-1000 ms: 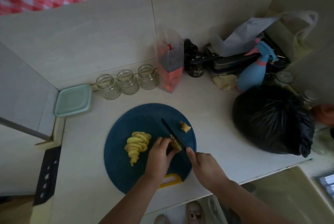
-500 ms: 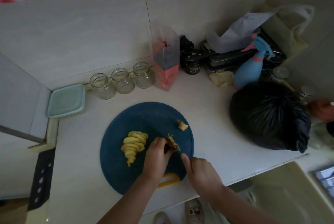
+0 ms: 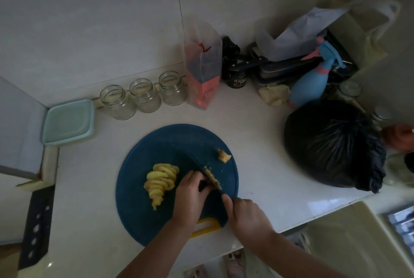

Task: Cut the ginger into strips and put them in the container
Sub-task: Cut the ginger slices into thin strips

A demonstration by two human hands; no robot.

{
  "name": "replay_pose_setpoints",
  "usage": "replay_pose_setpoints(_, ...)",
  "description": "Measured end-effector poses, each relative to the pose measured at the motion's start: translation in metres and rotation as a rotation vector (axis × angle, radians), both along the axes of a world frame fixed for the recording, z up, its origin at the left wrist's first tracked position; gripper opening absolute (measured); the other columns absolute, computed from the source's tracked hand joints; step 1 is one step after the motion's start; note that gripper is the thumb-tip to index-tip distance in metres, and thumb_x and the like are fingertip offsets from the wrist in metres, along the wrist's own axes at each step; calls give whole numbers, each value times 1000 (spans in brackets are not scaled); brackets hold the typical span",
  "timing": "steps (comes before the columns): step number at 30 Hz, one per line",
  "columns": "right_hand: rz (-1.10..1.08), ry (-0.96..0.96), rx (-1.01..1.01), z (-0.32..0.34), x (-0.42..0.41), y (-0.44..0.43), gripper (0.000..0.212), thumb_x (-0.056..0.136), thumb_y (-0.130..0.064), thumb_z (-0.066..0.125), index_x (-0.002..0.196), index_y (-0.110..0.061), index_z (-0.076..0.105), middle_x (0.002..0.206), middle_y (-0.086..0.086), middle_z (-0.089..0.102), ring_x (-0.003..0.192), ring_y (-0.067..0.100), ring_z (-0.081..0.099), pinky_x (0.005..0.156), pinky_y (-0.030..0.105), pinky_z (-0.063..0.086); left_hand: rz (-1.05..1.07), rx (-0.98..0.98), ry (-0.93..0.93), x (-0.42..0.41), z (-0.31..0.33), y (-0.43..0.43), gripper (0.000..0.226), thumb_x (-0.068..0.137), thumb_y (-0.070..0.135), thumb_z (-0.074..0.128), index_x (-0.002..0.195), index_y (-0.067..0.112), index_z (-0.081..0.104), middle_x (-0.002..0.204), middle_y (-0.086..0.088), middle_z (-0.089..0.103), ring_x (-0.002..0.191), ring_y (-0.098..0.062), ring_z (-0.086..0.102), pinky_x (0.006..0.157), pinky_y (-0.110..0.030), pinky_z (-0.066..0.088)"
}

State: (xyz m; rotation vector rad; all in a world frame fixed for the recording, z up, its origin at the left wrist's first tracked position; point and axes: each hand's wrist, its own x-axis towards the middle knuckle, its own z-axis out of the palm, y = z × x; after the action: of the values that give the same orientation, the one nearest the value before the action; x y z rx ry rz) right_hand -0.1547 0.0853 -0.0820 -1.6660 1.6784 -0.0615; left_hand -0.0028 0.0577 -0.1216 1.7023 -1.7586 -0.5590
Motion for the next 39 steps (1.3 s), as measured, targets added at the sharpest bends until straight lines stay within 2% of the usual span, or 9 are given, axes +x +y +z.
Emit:
replay_pose_setpoints(6, 46, 43, 43, 1, 14, -18, 52, 99, -54, 17, 63, -25, 41, 77, 7, 59, 80, 27, 64, 74, 38, 52, -5, -5, 38, 2, -5, -1, 26, 65, 6, 82, 74, 13, 59, 77, 4, 58, 72, -4, 55, 67, -6, 41)
replay_pose_setpoints(8, 30, 43, 41, 2, 18, -23, 53, 99, -55, 17, 65, -23, 44, 80, 10, 63, 81, 28, 64, 75, 39, 52, -5, 4, 45, 2, -5, 0, 25, 66, 7, 82, 76, 13, 60, 78, 4, 59, 73, -3, 55, 67, -4, 41)
replay_pose_setpoints(11, -23, -24, 70, 4, 19, -36, 57, 99, -54, 18, 78, -14, 53, 84, 13, 63, 83, 30, 63, 76, 40, 51, -28, -14, 56, 3, -5, 1, 21, 69, 10, 80, 80, 12, 63, 82, 2, 60, 78, -5, 58, 70, -13, 46)
replay_pose_setpoints(13, -92, -105, 125, 7, 15, -44, 58, 99, -54, 20, 80, -11, 54, 78, 11, 59, 75, 26, 62, 70, 36, 51, -44, -27, 48, 5, -4, 3, 17, 74, 13, 78, 85, 12, 65, 86, 1, 62, 83, -9, 62, 74, -22, 50)
replay_pose_setpoints(16, -190, -199, 206, 10, 5, -45, 57, 97, -58, 22, 74, -14, 51, 69, 6, 54, 58, 17, 53, 53, 28, 46, -42, -53, 45, 5, -3, 5, 14, 78, 12, 74, 90, 11, 67, 92, 1, 63, 88, -9, 63, 78, -25, 51)
replay_pose_setpoints(19, -207, -225, 240, 11, -6, -37, 62, 94, -62, 25, 76, -9, 52, 71, 9, 54, 54, 17, 51, 47, 27, 45, -14, -51, 47, 1, -3, 5, 14, 79, 10, 73, 92, 8, 67, 97, 0, 60, 89, -8, 61, 81, -21, 50)
replay_pose_setpoints(23, -140, -210, 154, 12, -13, -20, 61, 95, -59, 27, 65, -10, 46, 62, 5, 49, 55, 15, 45, 59, 30, 39, 17, -27, 59, -1, 0, 6, 13, 78, 10, 74, 90, 9, 68, 95, -1, 60, 85, -8, 60, 78, -15, 46)
replay_pose_setpoints(30, -101, -195, 72, 13, -10, -9, 58, 97, -55, 28, 61, -11, 39, 56, 2, 39, 51, 13, 36, 58, 29, 34, 46, -1, 57, 0, 6, 4, 18, 72, 11, 79, 83, 10, 65, 82, 1, 63, 74, -3, 54, 69, -1, 39)
replay_pose_setpoints(39, -70, -182, 75, 14, -10, -9, 57, 98, -53, 27, 60, -12, 40, 56, 0, 41, 49, 10, 38, 54, 23, 33, 10, -12, 49, 1, 7, 0, 14, 71, 11, 80, 78, 11, 68, 79, 1, 65, 73, -2, 58, 65, -2, 43)
